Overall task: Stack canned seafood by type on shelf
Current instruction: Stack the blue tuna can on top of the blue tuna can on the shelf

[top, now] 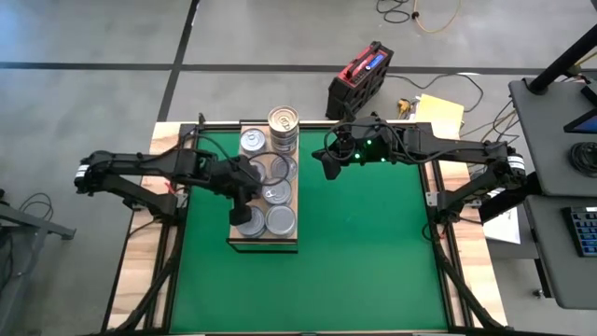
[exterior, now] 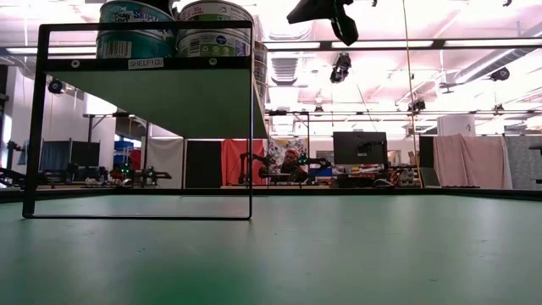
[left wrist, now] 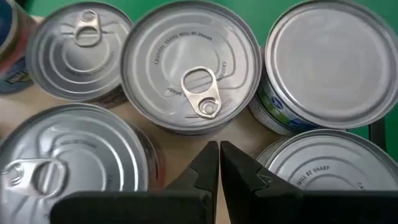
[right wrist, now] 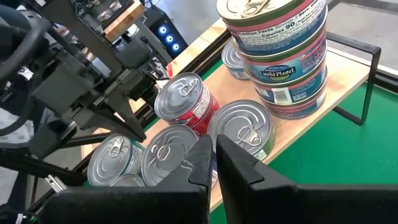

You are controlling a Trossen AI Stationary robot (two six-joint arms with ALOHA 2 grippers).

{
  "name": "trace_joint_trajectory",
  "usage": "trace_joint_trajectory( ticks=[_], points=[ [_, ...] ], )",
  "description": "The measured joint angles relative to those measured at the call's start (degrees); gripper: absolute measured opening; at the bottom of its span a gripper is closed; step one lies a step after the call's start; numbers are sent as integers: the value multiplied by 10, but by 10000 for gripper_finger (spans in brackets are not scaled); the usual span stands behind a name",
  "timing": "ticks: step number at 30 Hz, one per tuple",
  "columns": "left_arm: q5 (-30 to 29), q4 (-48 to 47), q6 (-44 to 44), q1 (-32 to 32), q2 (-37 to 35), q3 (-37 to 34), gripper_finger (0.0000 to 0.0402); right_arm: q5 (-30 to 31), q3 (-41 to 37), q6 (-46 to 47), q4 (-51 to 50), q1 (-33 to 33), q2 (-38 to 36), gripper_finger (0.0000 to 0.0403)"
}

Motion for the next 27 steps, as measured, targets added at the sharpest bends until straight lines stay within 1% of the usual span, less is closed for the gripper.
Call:
trace_joint_trajectory(
  ticks=[14, 27],
  points=[
    [1, 10, 3, 0, 48, 0, 0, 0, 0, -2, 0, -1, 0, 13],
    [-12, 25, 6, 0, 52, 0, 0, 0, 0, -3, 0, -1, 0, 13]
  ],
)
